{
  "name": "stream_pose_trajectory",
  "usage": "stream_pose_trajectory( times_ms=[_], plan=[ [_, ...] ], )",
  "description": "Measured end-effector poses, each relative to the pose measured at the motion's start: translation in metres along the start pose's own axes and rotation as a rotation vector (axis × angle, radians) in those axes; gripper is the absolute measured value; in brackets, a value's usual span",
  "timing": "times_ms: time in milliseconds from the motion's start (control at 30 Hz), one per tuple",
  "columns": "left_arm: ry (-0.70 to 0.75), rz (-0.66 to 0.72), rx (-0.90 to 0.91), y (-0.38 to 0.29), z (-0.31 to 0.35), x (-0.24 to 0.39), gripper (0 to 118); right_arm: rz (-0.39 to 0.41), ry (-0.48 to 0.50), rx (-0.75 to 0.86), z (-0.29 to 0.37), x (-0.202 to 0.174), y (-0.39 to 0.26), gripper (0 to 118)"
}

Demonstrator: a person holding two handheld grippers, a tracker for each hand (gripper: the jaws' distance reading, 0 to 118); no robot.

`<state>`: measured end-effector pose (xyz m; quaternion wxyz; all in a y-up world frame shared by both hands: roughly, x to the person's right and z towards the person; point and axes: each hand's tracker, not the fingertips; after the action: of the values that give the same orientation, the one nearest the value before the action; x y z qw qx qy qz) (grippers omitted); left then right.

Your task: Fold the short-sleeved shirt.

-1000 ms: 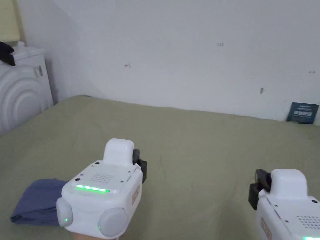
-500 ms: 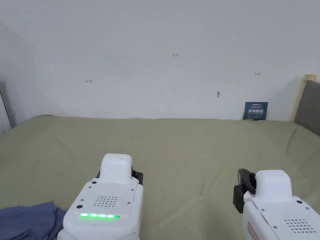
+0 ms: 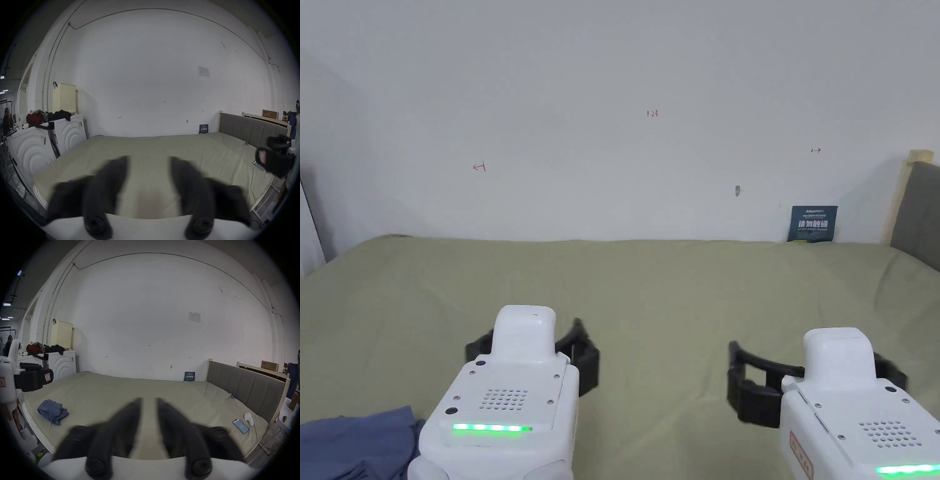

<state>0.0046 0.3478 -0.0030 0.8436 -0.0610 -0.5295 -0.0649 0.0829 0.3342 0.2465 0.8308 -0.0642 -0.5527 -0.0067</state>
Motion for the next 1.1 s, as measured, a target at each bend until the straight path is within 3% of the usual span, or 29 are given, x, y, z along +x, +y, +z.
stream_pose_trajectory(
  times_ms=[33, 67, 200, 367, 533, 1000, 1100],
  plan=[
    [0.002, 0.000, -0.017, 0.000, -0.003, 0.000, 104, 0.020, -0.038, 0.027, 0.003, 0.001, -0.001, 117],
    [-0.004, -0.003, -0.057, -0.001, -0.007, -0.001, 118, 0.057, -0.062, 0.065, 0.003, -0.003, 0.005, 118],
    [0.013, 0.003, -0.046, 0.001, -0.005, -0.006, 118, 0.000, -0.023, 0.018, 0.003, 0.007, 0.003, 118],
    [-0.056, 0.037, -0.058, 0.003, -0.001, -0.011, 118, 0.005, 0.001, 0.005, 0.002, 0.010, 0.001, 118],
    [-0.013, -0.020, -0.058, 0.005, 0.005, -0.001, 118, 0.007, 0.012, -0.003, 0.001, 0.009, 0.002, 118],
    [-0.162, 0.207, -0.105, 0.014, 0.001, -0.026, 118, -0.031, 0.034, -0.029, -0.002, 0.013, 0.000, 118],
    [-0.138, 0.194, -0.092, 0.014, 0.002, -0.024, 118, -0.034, 0.035, -0.028, -0.002, 0.013, 0.000, 118]
  ],
)
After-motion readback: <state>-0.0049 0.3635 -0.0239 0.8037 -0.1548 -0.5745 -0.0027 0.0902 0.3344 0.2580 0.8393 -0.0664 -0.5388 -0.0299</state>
